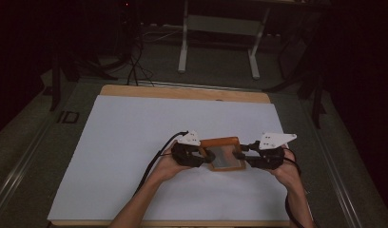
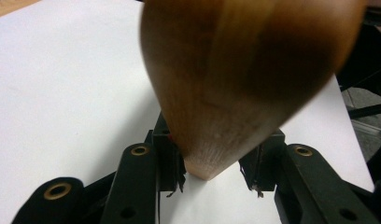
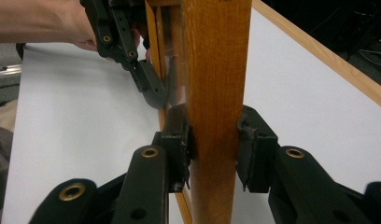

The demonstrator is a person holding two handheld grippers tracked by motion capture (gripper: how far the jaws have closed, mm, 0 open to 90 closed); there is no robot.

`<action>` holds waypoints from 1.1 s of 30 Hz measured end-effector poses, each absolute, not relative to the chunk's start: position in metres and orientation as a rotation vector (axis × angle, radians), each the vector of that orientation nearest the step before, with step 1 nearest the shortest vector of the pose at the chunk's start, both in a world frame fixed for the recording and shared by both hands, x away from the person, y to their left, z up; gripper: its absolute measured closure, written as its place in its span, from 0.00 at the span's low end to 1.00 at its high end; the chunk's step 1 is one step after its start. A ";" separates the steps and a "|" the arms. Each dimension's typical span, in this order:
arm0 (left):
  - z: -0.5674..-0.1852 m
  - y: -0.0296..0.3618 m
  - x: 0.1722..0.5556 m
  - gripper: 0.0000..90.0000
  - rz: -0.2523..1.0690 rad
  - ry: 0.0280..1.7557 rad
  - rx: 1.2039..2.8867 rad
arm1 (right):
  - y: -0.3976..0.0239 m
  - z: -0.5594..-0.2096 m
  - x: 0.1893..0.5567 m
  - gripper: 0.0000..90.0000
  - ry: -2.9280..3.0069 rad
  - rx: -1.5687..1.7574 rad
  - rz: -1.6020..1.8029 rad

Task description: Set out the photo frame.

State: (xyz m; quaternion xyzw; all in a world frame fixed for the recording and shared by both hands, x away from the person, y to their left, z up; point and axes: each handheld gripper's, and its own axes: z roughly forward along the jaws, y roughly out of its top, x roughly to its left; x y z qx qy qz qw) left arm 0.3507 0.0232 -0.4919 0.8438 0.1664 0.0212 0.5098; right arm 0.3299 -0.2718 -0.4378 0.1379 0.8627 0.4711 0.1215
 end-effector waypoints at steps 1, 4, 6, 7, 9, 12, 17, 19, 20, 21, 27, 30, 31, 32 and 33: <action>-0.491 0.026 0.351 0.70 0.049 0.408 2.023 | -0.270 -0.438 0.331 0.75 2.516 0.408 1.390; -0.486 0.039 0.350 0.70 0.050 0.429 2.016 | -0.263 -0.441 0.334 0.75 2.506 0.446 1.453; -0.483 0.051 0.350 0.70 0.043 0.455 2.001 | -0.256 -0.445 0.336 0.74 2.500 0.484 1.501; -0.481 0.061 0.349 0.69 0.035 0.478 1.987 | -0.252 -0.447 0.338 0.74 2.502 0.507 1.517; -0.481 0.072 0.349 0.69 0.027 0.499 1.963 | -0.241 -0.453 0.341 0.73 2.505 0.554 1.556; -0.480 0.087 0.348 0.69 0.022 0.538 1.934 | -0.229 -0.459 0.345 0.73 2.515 0.613 1.597; -0.485 0.117 0.346 0.69 0.030 0.646 1.921 | -0.195 -0.477 0.357 0.71 2.553 0.739 1.671; -0.489 0.119 0.348 0.67 0.044 0.684 1.936 | -0.188 -0.481 0.360 0.71 2.583 0.765 1.645; -0.490 0.120 0.350 0.67 0.030 0.701 1.921 | -0.185 -0.484 0.362 0.70 2.576 0.779 1.634; -0.491 0.119 0.352 0.66 0.029 0.715 1.916 | -0.185 -0.485 0.364 0.70 2.566 0.806 1.653; -0.495 0.113 0.356 0.61 0.053 0.761 1.915 | -0.187 -0.490 0.372 0.70 2.576 0.904 1.662; -0.497 0.110 0.354 0.59 0.059 0.759 1.962 | -0.186 -0.491 0.373 0.66 2.599 0.890 1.640; -0.498 0.109 0.354 0.59 0.062 0.759 1.977 | -0.184 -0.492 0.373 0.61 2.609 0.884 1.624; -0.498 0.108 0.353 0.57 0.065 0.759 1.993 | -0.183 -0.493 0.372 0.57 2.612 0.877 1.619; -0.499 0.107 0.353 0.57 0.063 0.756 1.997 | -0.183 -0.493 0.372 0.56 2.613 0.878 1.619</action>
